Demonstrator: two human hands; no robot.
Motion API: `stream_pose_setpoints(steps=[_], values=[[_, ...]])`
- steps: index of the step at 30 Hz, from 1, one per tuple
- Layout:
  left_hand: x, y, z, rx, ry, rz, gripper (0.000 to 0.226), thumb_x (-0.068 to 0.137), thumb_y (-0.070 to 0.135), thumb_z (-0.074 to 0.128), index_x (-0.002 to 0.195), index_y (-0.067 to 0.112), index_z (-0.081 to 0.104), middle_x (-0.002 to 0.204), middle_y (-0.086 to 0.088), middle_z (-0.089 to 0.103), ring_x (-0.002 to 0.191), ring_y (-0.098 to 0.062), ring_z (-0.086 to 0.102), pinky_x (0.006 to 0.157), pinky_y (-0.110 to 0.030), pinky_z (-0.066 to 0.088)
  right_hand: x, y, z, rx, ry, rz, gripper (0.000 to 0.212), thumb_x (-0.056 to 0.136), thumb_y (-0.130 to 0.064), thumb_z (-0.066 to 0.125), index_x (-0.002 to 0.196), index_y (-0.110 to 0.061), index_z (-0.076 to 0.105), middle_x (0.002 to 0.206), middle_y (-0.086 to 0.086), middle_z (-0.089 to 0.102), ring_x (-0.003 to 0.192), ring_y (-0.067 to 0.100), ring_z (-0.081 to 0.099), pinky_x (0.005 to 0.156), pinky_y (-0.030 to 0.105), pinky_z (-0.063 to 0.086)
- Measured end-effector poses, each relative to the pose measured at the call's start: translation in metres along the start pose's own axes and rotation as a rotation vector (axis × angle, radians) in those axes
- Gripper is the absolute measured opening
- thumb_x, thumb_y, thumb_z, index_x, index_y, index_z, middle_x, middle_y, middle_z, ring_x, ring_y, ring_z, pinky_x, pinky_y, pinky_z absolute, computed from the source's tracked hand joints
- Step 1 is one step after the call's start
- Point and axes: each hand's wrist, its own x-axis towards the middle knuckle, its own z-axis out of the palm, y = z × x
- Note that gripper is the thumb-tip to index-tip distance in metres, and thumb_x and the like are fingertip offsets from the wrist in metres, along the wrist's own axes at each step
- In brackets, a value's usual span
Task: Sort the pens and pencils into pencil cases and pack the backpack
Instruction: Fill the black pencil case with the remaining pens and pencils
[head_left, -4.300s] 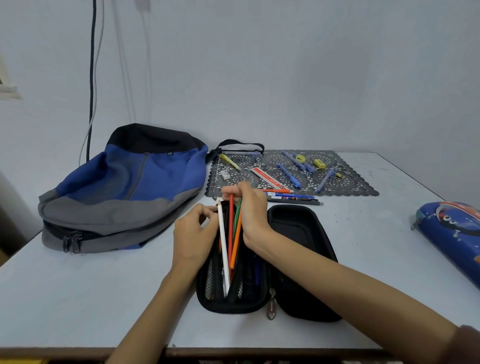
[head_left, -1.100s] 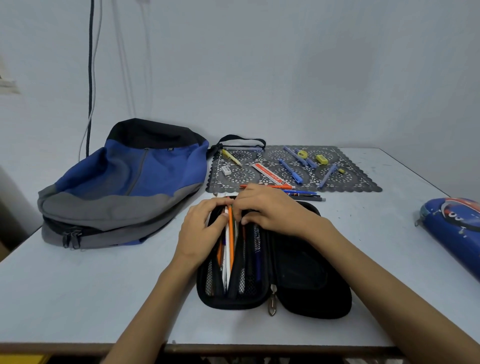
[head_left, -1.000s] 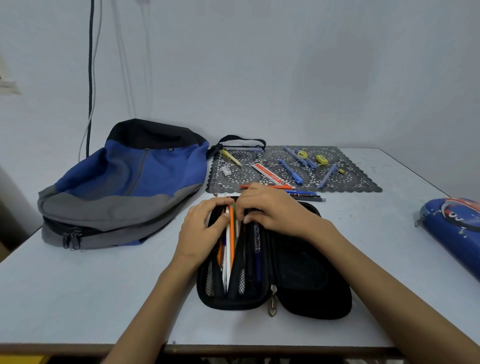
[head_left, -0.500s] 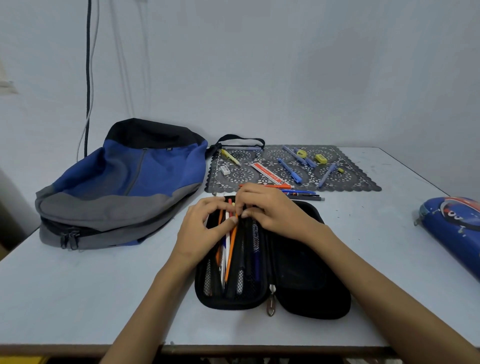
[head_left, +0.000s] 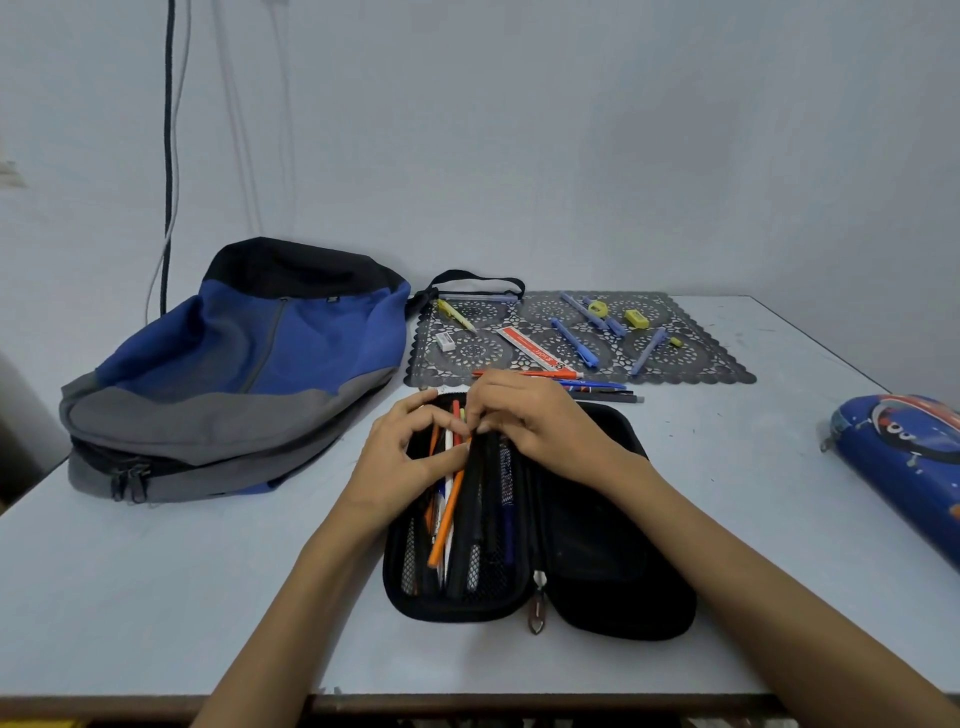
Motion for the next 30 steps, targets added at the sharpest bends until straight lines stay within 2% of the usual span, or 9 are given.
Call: stream_pose_setpoints(steps=[4,8,14,18,22,23,26,27,30], values=[[-0.001,-0.002,0.001,-0.003,-0.012,0.003,0.021,0.060,0.059,0.061,0.077,0.051,0.071,0.132,0.011,0.052,0.134,0.000,0.039,0.112,-0.028,0.028,0.000,0.001,-0.001,-0.030,-0.010,0.010,0.022,0.082,0.007,0.059,0.088,-0.013,0.063,0.093,-0.006,0.061,0.090,0.010,0.058,0.075,0.039,0.050],[-0.001,-0.003,-0.001,-0.040,-0.074,-0.039,0.026,0.060,0.051,0.063,0.080,0.038,0.075,0.139,0.008,0.050,0.135,-0.002,0.039,0.117,-0.040,0.027,-0.001,-0.001,-0.003,-0.057,-0.018,0.019,0.021,0.084,0.004,0.060,0.090,-0.016,0.064,0.094,-0.009,0.059,0.090,0.008,0.057,0.073,0.039,0.050],[-0.005,-0.001,-0.001,-0.023,-0.097,-0.088,0.036,0.049,0.045,0.062,0.084,0.043,0.071,0.141,0.010,0.047,0.134,-0.004,0.038,0.116,-0.044,0.026,-0.002,-0.001,-0.002,-0.044,-0.017,0.012,0.020,0.085,0.004,0.061,0.090,-0.015,0.064,0.093,-0.016,0.052,0.087,0.003,0.054,0.074,0.033,0.049],[-0.006,0.005,-0.001,-0.072,-0.065,-0.075,0.043,0.054,0.042,0.065,0.096,0.036,0.069,0.131,0.010,0.055,0.126,-0.007,0.049,0.111,-0.042,0.036,-0.002,-0.002,-0.002,-0.047,-0.007,0.020,0.018,0.085,0.003,0.063,0.091,-0.014,0.065,0.093,-0.015,0.051,0.086,0.004,0.054,0.074,0.031,0.049],[-0.010,0.014,-0.009,-0.269,-0.090,-0.098,0.044,0.061,0.019,0.070,0.105,0.019,0.063,0.137,0.010,0.049,0.122,-0.001,0.050,0.085,-0.004,0.041,-0.002,-0.003,-0.003,-0.033,-0.011,0.031,0.019,0.085,0.003,0.062,0.091,-0.014,0.066,0.093,-0.015,0.051,0.084,0.001,0.055,0.074,0.025,0.049],[-0.011,0.014,-0.011,-0.290,-0.132,-0.111,0.045,0.062,0.016,0.069,0.106,0.018,0.062,0.139,0.010,0.047,0.119,0.001,0.051,0.081,-0.004,0.042,-0.003,-0.003,-0.003,-0.033,-0.010,0.032,0.018,0.085,0.003,0.062,0.091,-0.014,0.066,0.093,-0.015,0.052,0.085,0.002,0.055,0.074,0.027,0.049],[-0.014,0.017,-0.013,-0.302,-0.249,-0.141,0.046,0.065,0.016,0.073,0.109,0.022,0.061,0.135,0.001,0.051,0.113,-0.013,0.058,0.096,-0.031,0.049,-0.003,-0.002,-0.002,-0.045,-0.005,0.035,0.018,0.085,0.002,0.063,0.092,-0.013,0.067,0.093,-0.013,0.054,0.086,0.005,0.056,0.073,0.033,0.051],[-0.015,0.017,-0.013,-0.294,-0.253,-0.142,0.047,0.066,0.017,0.074,0.111,0.022,0.061,0.137,0.004,0.049,0.116,-0.012,0.057,0.100,-0.034,0.047,-0.003,-0.001,-0.002,-0.043,-0.003,0.036,0.017,0.084,0.002,0.063,0.091,-0.013,0.067,0.093,-0.012,0.056,0.086,0.006,0.057,0.073,0.034,0.051],[-0.014,0.015,-0.015,-0.299,-0.263,-0.143,0.051,0.067,0.018,0.076,0.116,0.019,0.060,0.135,0.015,0.048,0.116,0.000,0.056,0.096,-0.021,0.047,-0.003,-0.002,-0.003,-0.024,0.008,0.036,0.016,0.084,0.002,0.064,0.090,-0.012,0.067,0.092,-0.010,0.057,0.084,0.006,0.057,0.073,0.034,0.051]])
